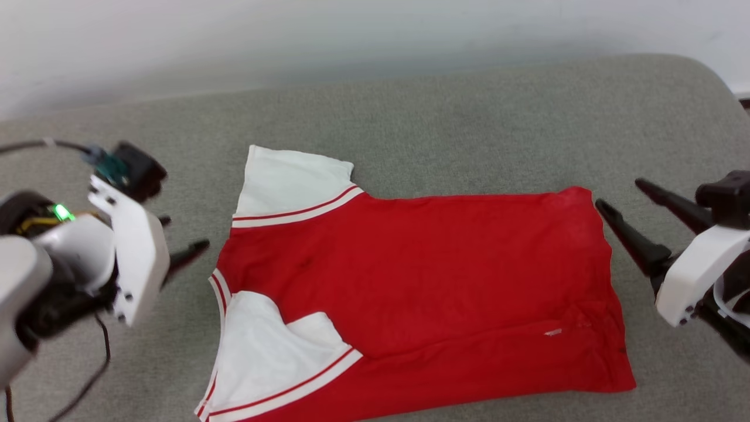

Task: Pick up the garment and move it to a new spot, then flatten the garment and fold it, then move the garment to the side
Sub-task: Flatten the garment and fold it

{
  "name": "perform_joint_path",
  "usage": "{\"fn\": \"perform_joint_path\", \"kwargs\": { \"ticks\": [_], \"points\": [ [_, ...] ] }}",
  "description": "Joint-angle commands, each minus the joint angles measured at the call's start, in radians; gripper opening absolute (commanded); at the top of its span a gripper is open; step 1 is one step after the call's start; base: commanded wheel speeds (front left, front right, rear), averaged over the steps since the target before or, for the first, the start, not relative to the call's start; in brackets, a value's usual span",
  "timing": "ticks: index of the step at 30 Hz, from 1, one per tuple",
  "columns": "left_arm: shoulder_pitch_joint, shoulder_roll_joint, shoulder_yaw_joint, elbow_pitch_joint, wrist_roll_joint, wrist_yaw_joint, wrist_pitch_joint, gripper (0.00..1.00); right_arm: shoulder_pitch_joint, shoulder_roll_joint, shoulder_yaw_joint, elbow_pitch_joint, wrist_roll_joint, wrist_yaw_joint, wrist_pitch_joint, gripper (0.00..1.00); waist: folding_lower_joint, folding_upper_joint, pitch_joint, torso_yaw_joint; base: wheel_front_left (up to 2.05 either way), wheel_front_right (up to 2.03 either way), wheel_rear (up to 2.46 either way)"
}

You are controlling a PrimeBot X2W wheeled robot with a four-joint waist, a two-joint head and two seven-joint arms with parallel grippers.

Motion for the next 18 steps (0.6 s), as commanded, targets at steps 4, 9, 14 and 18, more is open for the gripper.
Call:
{"fn": "perform_joint_path", "kwargs": {
  "ticks": [4,9,14,18],
  "points": [
    [-0.126,-0.021,0.057,0.049,-0.011,0.005,0.039,1.00,0.025,0.098,-0.155,-0.033,-0.130,-0.001,-0.109,1.00,0.0000,0.0000,0.092,-0.048,0.00,0.00,0.00],
    [-0.269,-0.051,0.106,0.123,-0.013,-0.005,0.082,1.00,0.065,0.193,-0.280,-0.129,-0.242,-0.001,-0.171,1.00,0.0000,0.0000,0.186,-0.086,0.00,0.00,0.00],
    [-0.371,-0.071,0.125,0.192,-0.031,-0.008,0.159,1.00,0.081,0.249,-0.324,-0.202,-0.300,-0.001,-0.170,1.00,0.0000,0.0000,0.262,-0.121,0.00,0.00,0.00],
    [-0.457,-0.095,0.127,0.253,-0.050,0.013,0.269,1.00,0.075,0.281,-0.338,-0.258,-0.330,-0.001,-0.158,1.00,0.0000,0.0000,0.333,-0.147,0.00,0.00,0.00]
  ]
}}
